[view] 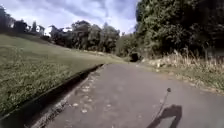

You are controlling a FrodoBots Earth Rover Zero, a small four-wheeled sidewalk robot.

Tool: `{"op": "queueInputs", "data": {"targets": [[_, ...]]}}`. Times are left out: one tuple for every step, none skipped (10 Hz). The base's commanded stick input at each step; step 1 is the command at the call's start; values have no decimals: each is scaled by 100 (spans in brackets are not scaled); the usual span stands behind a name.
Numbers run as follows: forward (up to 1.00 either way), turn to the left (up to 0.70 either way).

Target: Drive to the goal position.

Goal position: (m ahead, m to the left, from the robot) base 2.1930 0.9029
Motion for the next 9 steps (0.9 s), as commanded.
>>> {"op": "queueInputs", "data": {"targets": [[70, 0], [70, 0], [70, 0], [70, 0], [70, 0], [70, 0], [70, 0], [70, -3], [70, -7]]}}
